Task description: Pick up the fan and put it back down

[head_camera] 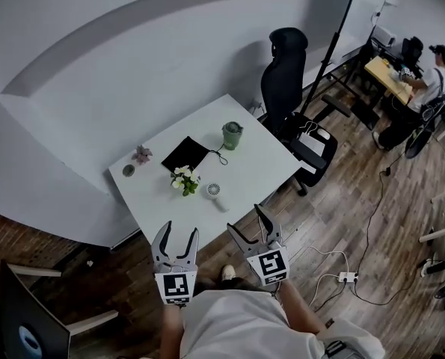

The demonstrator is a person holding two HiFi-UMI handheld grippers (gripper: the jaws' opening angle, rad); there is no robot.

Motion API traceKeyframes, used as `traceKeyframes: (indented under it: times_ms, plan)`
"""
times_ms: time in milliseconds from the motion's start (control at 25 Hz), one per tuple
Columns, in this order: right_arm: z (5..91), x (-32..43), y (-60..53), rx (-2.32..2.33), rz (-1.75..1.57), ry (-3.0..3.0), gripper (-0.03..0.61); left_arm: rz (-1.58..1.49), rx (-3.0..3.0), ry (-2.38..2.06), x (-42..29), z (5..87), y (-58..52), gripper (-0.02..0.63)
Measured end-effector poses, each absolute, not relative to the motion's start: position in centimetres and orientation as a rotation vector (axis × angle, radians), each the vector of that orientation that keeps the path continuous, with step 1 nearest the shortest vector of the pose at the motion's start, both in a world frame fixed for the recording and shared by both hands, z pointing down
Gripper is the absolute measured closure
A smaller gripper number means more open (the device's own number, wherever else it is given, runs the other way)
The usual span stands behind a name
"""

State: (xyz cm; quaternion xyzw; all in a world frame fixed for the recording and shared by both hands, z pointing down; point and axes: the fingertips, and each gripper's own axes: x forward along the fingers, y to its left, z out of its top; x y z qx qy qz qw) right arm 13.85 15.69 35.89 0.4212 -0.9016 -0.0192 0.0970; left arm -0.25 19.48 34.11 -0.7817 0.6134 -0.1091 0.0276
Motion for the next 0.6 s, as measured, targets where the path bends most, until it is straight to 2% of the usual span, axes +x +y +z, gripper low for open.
traceKeyframes:
  times_ms: [600]
  plan:
    - [37.7, 12.1, 9.3, 1.206, -0.019, -2.647, 0.222, -0.38, -2.439, 1.904, -2.0, 36.1, 12.8, 0.35]
